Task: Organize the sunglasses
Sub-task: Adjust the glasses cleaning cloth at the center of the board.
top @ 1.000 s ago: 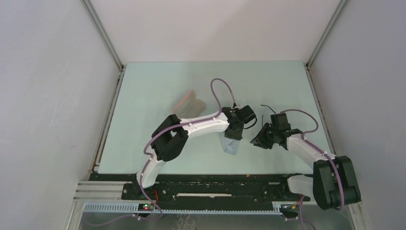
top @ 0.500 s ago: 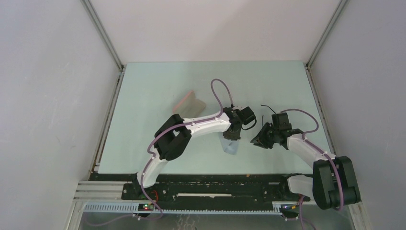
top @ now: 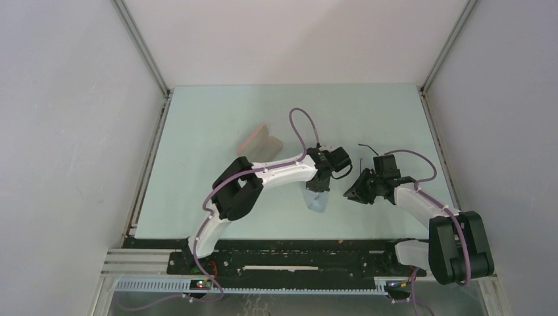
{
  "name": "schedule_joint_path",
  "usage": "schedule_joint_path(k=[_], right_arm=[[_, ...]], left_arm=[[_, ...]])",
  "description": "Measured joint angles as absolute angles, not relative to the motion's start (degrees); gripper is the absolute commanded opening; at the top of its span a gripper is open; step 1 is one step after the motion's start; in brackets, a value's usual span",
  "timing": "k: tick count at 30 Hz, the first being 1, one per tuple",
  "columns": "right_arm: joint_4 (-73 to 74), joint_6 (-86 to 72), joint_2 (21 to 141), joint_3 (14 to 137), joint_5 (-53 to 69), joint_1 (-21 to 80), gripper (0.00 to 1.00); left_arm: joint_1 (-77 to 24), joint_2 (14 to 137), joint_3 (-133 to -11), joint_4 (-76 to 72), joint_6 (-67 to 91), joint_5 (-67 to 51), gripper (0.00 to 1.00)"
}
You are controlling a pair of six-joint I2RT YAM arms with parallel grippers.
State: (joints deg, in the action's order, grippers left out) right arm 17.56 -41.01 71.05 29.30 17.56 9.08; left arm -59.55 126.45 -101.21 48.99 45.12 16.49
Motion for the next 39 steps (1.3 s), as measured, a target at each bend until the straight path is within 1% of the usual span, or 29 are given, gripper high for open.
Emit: schedule_joint_path(k=[2,3,4,6,11,19,26,28,30,32,34,35,39], right_arm=[[17.41,-40.99,71.05,29.3,17.72,9.08,0.31],[17.39,-40.99,71.05,29.3,17.76,9.08,0.31],[17.37,-40.97,71.05,29.3,17.78,9.08,0.31],[17.37,-40.95,71.05,29.28,17.78,9.08,0.31],[17.34,-40.77,71.05,29.3,18.02,9.08,0.31],[17.3,-40.6,71.37,29.3,18.59,9.08,0.31],[17.32,-40.34,71.37,29.3,18.61,8.97,0.31],[17.3,-40.34,71.35,29.28,18.61,8.97,0.31],[17.3,-40.29,71.35,29.3,18.63,8.93,0.31],[17.3,-40.25,71.35,29.3,18.63,8.86,0.31],[17.3,-40.18,71.35,29.3,18.65,8.75,0.31],[17.3,-40.16,71.35,29.3,18.63,8.71,0.31],[17.3,-40.14,71.35,29.3,18.63,8.64,0.31]], left_arm=[[-59.57,126.45,-101.03,48.99,45.19,16.73,0.28],[-59.57,126.45,-101.03,48.99,45.3,16.82,0.33],[-59.55,126.45,-101.01,48.99,45.34,16.88,0.37],[-59.59,126.43,-101.01,48.86,45.56,16.99,0.4],[-60.2,126.43,-101.01,48.56,45.67,17.04,0.4],[-60.6,126.45,-101.03,48.73,45.69,17.43,0.31],[-60.58,126.45,-101.06,48.97,45.76,17.69,0.27],[-60.58,126.48,-101.08,49.04,45.87,17.8,0.27],[-60.58,126.56,-101.08,49.04,46.06,17.82,0.31],[-60.58,126.76,-101.08,49.01,46.09,17.8,0.37],[-60.58,126.93,-101.08,49.06,46.13,17.8,0.38],[-60.58,127.02,-101.08,49.04,46.11,17.8,0.38],[-60.58,127.33,-101.14,48.99,46.09,17.78,0.31]])
